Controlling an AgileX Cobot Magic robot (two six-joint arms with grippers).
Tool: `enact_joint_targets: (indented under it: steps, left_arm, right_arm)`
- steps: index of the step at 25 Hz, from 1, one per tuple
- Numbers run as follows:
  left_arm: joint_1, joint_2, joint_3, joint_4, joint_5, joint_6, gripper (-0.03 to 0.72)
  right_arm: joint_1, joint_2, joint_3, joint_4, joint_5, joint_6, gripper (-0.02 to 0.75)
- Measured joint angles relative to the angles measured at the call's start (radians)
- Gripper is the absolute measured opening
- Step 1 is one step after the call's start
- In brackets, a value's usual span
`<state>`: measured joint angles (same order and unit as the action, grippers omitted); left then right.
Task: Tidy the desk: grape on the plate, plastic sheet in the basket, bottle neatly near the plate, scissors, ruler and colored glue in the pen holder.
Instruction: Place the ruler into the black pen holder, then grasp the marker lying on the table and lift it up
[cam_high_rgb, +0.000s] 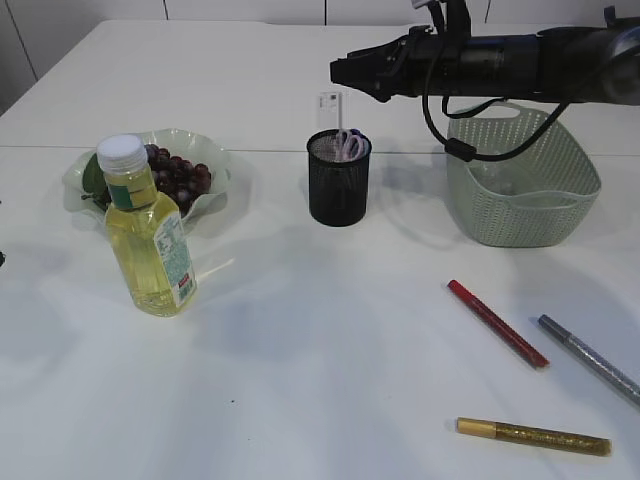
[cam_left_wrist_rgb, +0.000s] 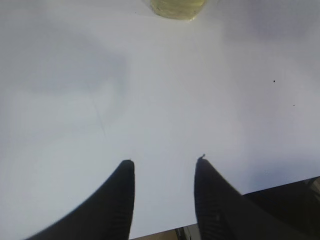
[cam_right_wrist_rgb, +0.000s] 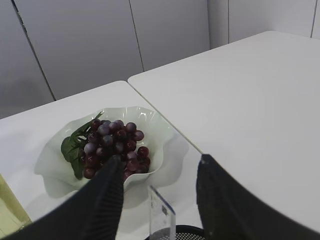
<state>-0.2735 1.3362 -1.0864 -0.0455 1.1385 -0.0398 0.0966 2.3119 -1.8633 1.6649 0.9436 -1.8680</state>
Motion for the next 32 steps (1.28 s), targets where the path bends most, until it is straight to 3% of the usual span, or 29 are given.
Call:
enact_joint_targets:
  steps: [6,11,14,19,23,27,32]
  left_arm:
    - [0.000,0.000,0.000,0.000,0.002,0.000,0.290]
    - [0.000,0.000,0.000,0.000,0.002,0.000,0.290]
    - [0.000,0.000,0.000,0.000,0.002,0.000,0.290]
    - [0.000,0.000,0.000,-0.002,0.002,0.000,0.290]
    - [0.000,0.000,0.000,-0.002,0.002,0.000,0.290]
    - [0.000,0.000,0.000,-0.002,0.002,0.000,0.290]
    - [0.000,0.000,0.000,-0.002,0.002,0.000,0.290]
  right_arm:
    - [0.000,0.000,0.000,0.009,0.000,0.001,0.389]
    - [0.000,0.000,-0.004,0.083,-0.013,0.013,0.389]
    - [0.000,-0.031,-0.004,0.023,-0.089,0.121,0.389]
    - [0.000,-0.137,-0.004,-0.353,-0.173,0.533,0.389]
    - [0.000,-0.217,-0.005,-0.695,-0.061,0.894,0.389]
    - [0.008,-0.287,-0.006,-0.931,0.059,1.164,0.389]
    - [0.008,-0.351,-0.006,-1.140,0.235,1.469,0.389]
